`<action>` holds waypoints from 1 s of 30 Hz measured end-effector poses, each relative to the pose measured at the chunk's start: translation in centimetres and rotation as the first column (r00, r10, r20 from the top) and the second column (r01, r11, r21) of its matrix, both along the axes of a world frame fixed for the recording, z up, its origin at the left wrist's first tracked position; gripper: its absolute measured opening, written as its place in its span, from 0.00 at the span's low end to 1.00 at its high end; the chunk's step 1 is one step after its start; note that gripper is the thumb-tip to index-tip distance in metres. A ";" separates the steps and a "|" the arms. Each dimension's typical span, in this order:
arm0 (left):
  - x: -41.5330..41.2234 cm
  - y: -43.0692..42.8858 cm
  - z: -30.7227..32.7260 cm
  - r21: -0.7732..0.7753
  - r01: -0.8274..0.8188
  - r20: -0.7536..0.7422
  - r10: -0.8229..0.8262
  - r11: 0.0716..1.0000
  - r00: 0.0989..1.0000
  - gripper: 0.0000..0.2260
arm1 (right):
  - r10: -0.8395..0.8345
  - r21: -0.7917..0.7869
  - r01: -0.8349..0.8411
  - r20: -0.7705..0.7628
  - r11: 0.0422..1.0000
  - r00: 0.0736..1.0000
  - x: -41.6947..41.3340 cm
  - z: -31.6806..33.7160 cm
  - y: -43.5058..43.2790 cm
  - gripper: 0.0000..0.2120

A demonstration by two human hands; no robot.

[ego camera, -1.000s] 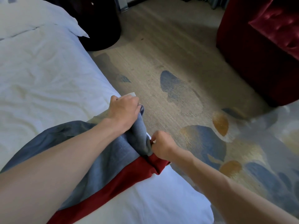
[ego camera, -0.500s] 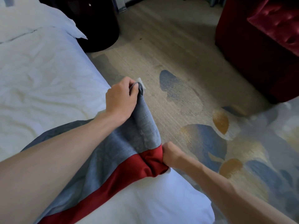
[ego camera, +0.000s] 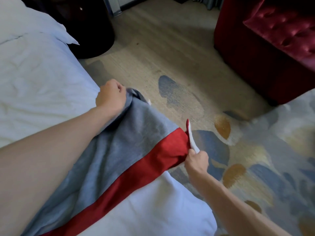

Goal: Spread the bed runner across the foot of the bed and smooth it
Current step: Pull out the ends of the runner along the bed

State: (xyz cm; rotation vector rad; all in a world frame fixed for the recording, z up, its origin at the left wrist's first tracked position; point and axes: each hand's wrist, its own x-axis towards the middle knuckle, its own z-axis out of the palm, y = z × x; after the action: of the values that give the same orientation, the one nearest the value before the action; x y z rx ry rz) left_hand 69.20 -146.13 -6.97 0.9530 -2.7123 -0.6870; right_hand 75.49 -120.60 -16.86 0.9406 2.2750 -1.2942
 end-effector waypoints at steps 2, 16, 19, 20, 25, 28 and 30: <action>0.7 0.3 -1.2 0.032 0.122 0.148 -0.125 0.992 0.981 0.10 | -0.057 -0.057 0.061 0.072 0.996 0.996 0.7 -0.4 0.4 0.05; 7.4 -1.7 -5.0 0.145 0.397 0.542 -0.408 0.906 0.735 0.13 | 0.002 -0.198 0.061 0.304 0.978 0.953 2.6 -3.5 1.6 0.07; 8.4 -1.9 -5.3 0.138 0.413 0.522 -0.420 0.900 0.742 0.11 | 0.014 -0.211 0.057 0.320 0.976 0.947 2.7 -3.9 1.5 0.13; 8.6 -1.8 -5.3 0.137 0.414 0.521 -0.421 0.900 0.743 0.12 | 0.021 -0.213 0.052 0.325 0.976 0.946 2.7 -4.0 1.5 0.14; 9.2 -1.2 -5.5 0.098 0.431 0.551 -0.410 0.897 0.727 0.14 | 0.039 -0.234 0.040 0.326 0.972 0.945 2.6 -4.3 1.7 0.15; 9.7 -0.7 -5.5 0.051 0.468 0.565 -0.411 0.882 0.715 0.12 | 0.041 -0.259 0.046 0.322 0.965 0.946 2.7 -4.4 2.0 0.12; 10.0 -0.4 -5.4 0.006 0.499 0.577 -0.410 0.867 0.706 0.11 | 0.059 -0.239 0.022 0.328 0.971 0.943 3.0 -4.4 2.3 0.10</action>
State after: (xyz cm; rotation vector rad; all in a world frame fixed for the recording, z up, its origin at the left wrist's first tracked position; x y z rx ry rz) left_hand 79.20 -146.55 -12.41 0.4789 -3.5337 -0.2674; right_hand 78.46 -118.30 -21.30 0.9648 1.8208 -1.2581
